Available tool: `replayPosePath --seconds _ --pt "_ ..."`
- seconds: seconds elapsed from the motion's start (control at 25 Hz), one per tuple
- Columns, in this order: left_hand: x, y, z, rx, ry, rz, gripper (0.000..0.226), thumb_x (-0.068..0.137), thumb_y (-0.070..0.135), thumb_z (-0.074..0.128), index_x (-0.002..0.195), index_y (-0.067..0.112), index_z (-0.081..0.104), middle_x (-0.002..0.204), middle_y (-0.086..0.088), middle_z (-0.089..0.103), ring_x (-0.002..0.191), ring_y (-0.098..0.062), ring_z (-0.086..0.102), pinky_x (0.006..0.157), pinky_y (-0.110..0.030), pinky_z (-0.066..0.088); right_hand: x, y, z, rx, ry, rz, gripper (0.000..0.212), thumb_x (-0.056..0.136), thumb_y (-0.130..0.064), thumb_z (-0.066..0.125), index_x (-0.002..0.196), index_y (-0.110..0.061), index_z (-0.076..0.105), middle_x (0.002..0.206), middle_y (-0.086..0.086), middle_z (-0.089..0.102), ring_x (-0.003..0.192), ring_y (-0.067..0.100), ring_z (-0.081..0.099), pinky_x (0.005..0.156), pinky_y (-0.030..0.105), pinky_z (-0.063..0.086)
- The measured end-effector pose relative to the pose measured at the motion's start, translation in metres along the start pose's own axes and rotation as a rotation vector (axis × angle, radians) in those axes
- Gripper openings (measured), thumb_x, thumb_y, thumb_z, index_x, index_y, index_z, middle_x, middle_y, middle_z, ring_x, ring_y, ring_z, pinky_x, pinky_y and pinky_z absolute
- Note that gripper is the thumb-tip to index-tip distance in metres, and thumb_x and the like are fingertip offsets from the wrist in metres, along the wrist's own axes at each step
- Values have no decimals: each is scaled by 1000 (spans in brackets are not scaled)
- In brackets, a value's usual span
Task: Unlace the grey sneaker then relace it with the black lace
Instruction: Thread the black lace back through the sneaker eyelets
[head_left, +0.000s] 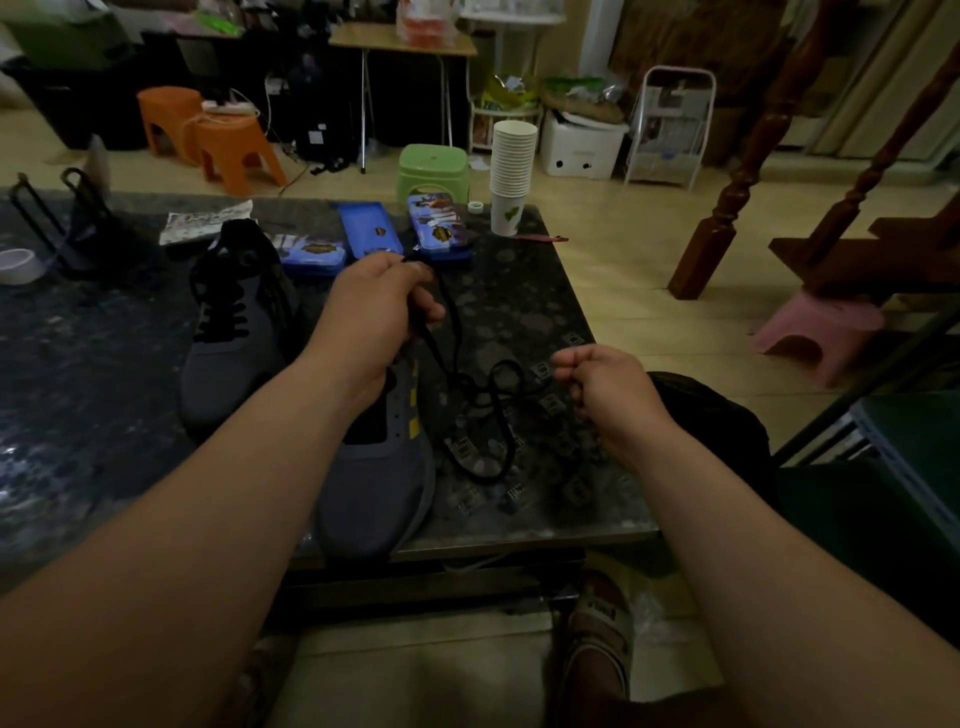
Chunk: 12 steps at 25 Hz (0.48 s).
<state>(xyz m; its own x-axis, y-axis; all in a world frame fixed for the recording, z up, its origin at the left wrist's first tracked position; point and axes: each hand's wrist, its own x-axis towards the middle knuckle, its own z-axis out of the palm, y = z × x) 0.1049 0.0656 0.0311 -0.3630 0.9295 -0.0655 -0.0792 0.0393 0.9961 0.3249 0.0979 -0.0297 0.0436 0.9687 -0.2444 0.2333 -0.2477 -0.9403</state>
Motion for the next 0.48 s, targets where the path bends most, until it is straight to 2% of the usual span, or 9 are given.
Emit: replayPosePath --seconds 0.12,0.2,0.28,0.36,0.44,0.48 --pt "2 0 -5 18 -10 76 15 103 14 55 89 11 60 71 -8 57 76 -22 63 78 -39 55 8 -9 4 46 123 -84 42 93 9 39 105 -16 72 101 1 70 80 12 60 68 25 51" --pt "2 1 -9 148 -21 180 16 103 20 57 93 15 69 74 0 62 75 -13 61 76 -34 54 13 -9 0 49 147 -120 42 95 8 41 105 -18 72 107 3 72 87 14 65 76 28 55" --pt "6 3 -13 349 -4 288 18 105 27 58 104 21 75 72 9 64 63 -3 54 64 -24 46 14 -7 -1 -110 100 -163 32 99 -2 48 101 -23 73 107 2 73 92 14 68 83 33 57" --pt "13 2 -14 382 7 287 20 106 27 57 112 21 75 67 15 62 56 1 51 60 -21 42 1 -2 11 -438 -148 -245 12 101 -25 62 104 -24 74 103 -4 73 95 13 68 86 35 56" --pt "17 -3 -11 318 -5 186 22 105 19 56 118 17 73 74 10 66 64 -5 56 66 -23 46 -19 12 36 -830 -426 -323 29 93 -46 71 111 -22 70 108 -4 67 98 15 64 84 34 53" --pt "17 -5 -9 272 -29 131 26 105 14 55 125 15 70 86 5 70 72 -9 61 70 -25 49 -25 21 47 -995 -491 -390 36 91 -48 72 113 -20 67 111 -2 64 100 18 62 84 33 51"
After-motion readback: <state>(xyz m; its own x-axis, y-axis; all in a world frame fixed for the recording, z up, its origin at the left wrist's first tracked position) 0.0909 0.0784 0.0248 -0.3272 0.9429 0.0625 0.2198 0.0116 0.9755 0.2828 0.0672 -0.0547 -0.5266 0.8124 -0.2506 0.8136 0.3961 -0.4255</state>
